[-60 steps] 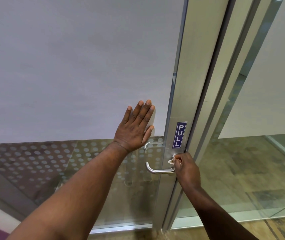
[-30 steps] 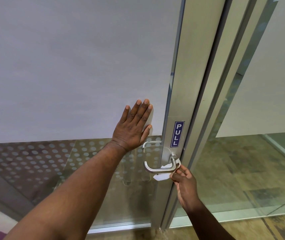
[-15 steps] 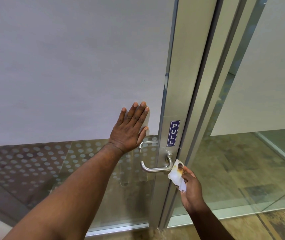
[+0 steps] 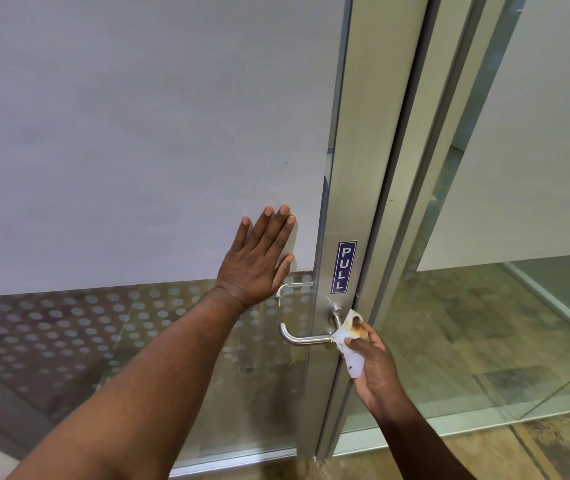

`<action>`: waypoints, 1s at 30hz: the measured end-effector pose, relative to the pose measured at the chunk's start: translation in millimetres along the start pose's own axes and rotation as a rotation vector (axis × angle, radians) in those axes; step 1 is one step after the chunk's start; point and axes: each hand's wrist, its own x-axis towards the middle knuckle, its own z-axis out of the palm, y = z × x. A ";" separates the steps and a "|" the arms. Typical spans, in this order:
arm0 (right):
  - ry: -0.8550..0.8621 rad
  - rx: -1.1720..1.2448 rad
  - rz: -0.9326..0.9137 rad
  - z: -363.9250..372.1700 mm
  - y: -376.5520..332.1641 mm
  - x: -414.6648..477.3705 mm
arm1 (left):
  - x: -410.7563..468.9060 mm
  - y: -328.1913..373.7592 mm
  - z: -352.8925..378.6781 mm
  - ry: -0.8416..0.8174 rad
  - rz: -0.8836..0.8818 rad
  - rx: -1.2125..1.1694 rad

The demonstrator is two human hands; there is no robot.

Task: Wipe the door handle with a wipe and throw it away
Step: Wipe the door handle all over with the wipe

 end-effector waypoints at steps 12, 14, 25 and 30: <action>0.130 -0.367 -0.119 -0.6 -0.4 -1.9 | 0.4 -0.5 -0.5 0.000 0.000 -0.010; 0.192 -0.461 -0.193 -0.1 1.0 -1.4 | 0.2 -0.1 -0.8 0.004 0.000 -0.013; 0.426 -0.867 -0.466 2.4 -5.8 16.9 | 0.2 -0.7 2.5 0.028 0.007 0.009; 0.215 -1.069 -0.520 11.7 7.8 11.1 | 0.4 -0.7 3.5 0.017 0.006 0.014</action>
